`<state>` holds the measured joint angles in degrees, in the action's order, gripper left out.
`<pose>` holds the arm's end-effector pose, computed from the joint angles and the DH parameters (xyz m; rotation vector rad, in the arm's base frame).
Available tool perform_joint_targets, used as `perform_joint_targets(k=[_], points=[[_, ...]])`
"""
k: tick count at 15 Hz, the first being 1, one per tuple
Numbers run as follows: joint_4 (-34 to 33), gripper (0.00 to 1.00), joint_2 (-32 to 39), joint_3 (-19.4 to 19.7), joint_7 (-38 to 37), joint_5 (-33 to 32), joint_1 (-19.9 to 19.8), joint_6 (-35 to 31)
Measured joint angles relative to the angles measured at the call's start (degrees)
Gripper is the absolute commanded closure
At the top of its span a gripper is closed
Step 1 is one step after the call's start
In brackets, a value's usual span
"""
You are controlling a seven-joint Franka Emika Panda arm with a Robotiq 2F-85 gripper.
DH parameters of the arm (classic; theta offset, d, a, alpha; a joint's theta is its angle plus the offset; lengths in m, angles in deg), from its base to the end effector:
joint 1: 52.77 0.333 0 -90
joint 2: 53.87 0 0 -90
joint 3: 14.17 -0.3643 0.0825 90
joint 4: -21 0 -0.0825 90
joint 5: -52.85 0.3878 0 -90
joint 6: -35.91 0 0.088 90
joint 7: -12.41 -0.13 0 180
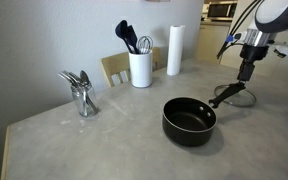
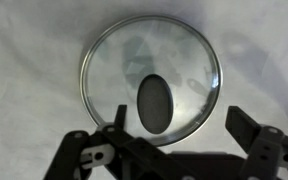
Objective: Put the glass lid on top of the black pot
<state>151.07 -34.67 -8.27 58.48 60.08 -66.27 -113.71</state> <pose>0.5236 -0.1861 0.2302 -3.0697 -0.5629 -0.0382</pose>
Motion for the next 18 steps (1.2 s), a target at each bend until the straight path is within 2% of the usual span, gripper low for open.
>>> perform_joint_targets(k=[6, 7, 9, 16, 18], points=[[-0.15, 0.0, 2.55, 0.22, -0.98, -7.81, -0.03, -0.92], [-0.21, 0.22, 2.92, 0.22, -0.98, -8.23, -0.03, -0.99], [-0.48, 0.32, 3.57, 0.17, -0.96, -8.49, -0.05, -1.03], [-1.17, 0.83, 4.35, -0.38, -1.15, -8.46, -0.32, -1.39], [-1.19, 0.86, 4.37, -0.49, -1.56, -8.46, -0.38, -1.67]])
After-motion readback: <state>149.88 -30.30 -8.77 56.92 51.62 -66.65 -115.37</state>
